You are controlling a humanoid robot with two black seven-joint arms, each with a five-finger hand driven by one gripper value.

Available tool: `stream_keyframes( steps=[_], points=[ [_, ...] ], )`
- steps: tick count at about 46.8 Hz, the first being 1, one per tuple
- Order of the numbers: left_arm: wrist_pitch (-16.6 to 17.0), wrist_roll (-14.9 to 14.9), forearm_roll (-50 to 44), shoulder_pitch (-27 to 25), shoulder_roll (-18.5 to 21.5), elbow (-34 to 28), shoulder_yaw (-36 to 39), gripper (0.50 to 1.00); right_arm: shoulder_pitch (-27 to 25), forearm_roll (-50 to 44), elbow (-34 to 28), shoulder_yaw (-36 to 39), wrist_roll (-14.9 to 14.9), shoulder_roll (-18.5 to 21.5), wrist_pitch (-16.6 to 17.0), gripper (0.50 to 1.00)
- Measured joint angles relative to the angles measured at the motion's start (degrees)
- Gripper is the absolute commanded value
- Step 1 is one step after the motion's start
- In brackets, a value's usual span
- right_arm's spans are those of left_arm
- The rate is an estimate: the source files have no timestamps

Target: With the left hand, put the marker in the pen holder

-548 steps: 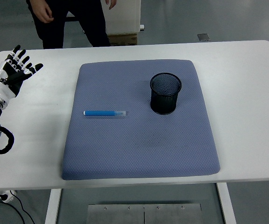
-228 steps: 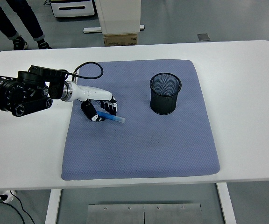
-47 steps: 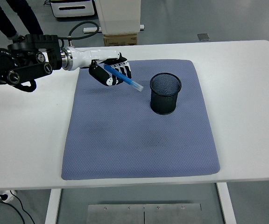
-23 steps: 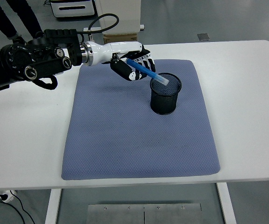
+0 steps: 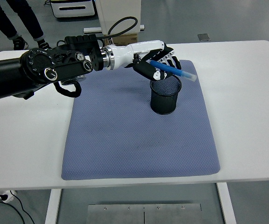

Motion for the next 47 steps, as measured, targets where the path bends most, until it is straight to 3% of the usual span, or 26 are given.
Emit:
stream_keyframes(
  steps=[47],
  points=[
    [4.2,-1.5,-18.5,8.1,-3.5,1.1,-4.0,0.5,0.0,0.0,0.0,0.0,0.0,0.0,0.0,1.0]
  ],
)
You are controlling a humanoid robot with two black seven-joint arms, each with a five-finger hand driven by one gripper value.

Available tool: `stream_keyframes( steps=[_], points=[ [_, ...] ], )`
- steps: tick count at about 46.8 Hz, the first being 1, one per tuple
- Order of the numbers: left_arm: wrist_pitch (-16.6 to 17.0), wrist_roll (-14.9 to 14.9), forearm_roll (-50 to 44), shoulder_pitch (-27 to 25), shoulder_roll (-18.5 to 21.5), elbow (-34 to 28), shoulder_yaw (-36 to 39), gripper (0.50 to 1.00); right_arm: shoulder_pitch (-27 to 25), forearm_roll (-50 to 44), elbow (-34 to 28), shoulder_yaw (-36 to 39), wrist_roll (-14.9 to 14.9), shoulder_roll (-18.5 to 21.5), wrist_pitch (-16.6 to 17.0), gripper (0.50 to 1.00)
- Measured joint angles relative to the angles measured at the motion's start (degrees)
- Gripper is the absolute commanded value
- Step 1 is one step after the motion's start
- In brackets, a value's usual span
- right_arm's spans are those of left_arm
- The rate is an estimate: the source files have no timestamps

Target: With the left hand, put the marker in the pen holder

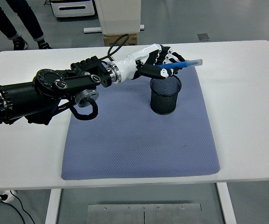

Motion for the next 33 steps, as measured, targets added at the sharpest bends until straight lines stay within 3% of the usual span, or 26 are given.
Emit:
stream_keyframes(
  steps=[33],
  points=[
    [2.1,-2.8,-7.2,3.5,-2.4,0.0,-1.4,0.5,0.0,0.0,0.0,0.0,0.0,0.0,0.0,1.0]
  ],
)
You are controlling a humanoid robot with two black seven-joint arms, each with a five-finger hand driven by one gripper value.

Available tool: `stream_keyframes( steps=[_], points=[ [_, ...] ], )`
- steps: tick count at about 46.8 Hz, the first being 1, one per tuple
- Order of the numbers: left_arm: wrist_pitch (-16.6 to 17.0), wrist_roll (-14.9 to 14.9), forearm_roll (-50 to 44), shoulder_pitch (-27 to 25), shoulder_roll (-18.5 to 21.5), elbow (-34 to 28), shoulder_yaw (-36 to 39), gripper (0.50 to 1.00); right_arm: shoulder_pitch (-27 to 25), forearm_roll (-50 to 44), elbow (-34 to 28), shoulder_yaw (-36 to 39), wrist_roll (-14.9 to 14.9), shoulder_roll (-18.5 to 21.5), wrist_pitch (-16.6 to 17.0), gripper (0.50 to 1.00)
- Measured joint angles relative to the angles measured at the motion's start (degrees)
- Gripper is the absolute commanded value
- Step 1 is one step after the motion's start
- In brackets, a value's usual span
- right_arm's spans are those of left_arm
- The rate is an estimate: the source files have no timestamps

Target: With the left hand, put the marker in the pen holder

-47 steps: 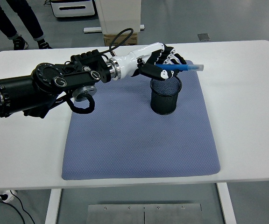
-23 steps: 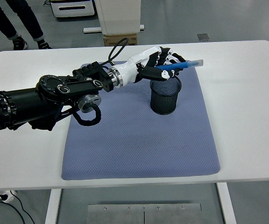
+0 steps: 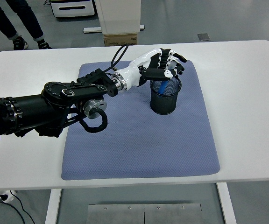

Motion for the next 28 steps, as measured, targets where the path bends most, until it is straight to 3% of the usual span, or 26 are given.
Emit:
stream_keyframes(
  steps=[12,17,21,22,23,26,28],
  points=[
    [0.0,-0.1,-0.9,0.6,-0.1,0.0,-0.4,0.5,0.0,0.0,0.0,0.0,0.0,0.0,0.0,1.0],
    [0.0,-0.1,-0.9,0.6,0.3,0.0,-2.3,0.727,0.0,0.0,0.0,0.0,0.0,0.0,0.0,1.0],
    [0.0,-0.4,-0.9,0.0,0.7,0.0,-3.0,0.844,0.0,0.0,0.0,0.0,0.0,0.0,0.0,1.0],
    [0.0,-0.4,-0.9,-0.1,1.0,0.0,-3.0,0.845,0.0,0.0,0.0,0.0,0.0,0.0,0.0,1.0],
    [0.0,-0.4,-0.9,-0.2,1.4,0.0,-3.1,0.923,0.0,0.0,0.0,0.0,0.0,0.0,0.0,1.0],
    [0.0,-0.6,-0.9,-0.5,2.1,0.0,-3.2,1.0,0.0,0.0,0.0,0.0,0.0,0.0,0.0,1.0],
    [0.0,-1.0,-0.9,-0.8,2.5,0.0,-3.6,1.0,0.0,0.0,0.0,0.0,0.0,0.0,0.0,1.0]
  ],
)
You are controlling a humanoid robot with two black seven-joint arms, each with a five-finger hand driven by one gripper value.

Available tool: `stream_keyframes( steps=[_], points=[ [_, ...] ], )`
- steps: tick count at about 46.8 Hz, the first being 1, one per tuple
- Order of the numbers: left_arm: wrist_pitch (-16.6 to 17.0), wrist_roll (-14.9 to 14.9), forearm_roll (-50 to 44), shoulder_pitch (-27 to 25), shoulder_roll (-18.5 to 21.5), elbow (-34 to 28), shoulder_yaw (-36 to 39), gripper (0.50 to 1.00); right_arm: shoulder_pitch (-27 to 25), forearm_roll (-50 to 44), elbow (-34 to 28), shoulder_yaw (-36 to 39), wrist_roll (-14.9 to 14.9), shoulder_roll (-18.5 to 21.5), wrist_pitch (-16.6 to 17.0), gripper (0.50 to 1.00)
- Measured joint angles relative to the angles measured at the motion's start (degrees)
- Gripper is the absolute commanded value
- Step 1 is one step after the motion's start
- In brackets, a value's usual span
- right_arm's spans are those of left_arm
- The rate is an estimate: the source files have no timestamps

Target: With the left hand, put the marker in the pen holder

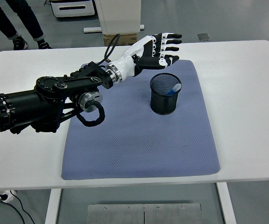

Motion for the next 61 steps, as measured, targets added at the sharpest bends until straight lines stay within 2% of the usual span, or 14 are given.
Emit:
stream_keyframes(
  steps=[13,24,32,43,53,61],
  points=[
    [-0.1,-0.4,0.1,-0.8,4.5,0.0,-1.2,1.0,0.0,0.0,0.0,0.0,0.0,0.0,0.0,1.0],
    [0.0,-0.4,0.7,0.5,10.6,0.2,-1.9,1.0,0.0,0.0,0.0,0.0,0.0,0.0,0.0,1.0],
    [1.9,-0.1,0.7,3.2,12.1,4.0,-1.9,1.0,0.0,0.0,0.0,0.0,0.0,0.0,0.0,1.0],
    [2.0,-0.6,0.7,9.0,13.6,6.6,-4.4,1.0,0.0,0.0,0.0,0.0,0.0,0.0,0.0,1.0],
    [0.5,-0.3,0.7,13.4,18.0,6.7,-11.8,1.0,0.0,0.0,0.0,0.0,0.0,0.0,0.0,1.0],
    [-3.7,-0.3,0.5,16.1,20.0,6.7,-15.1,1.0,0.0,0.0,0.0,0.0,0.0,0.0,0.0,1.0]
  ],
)
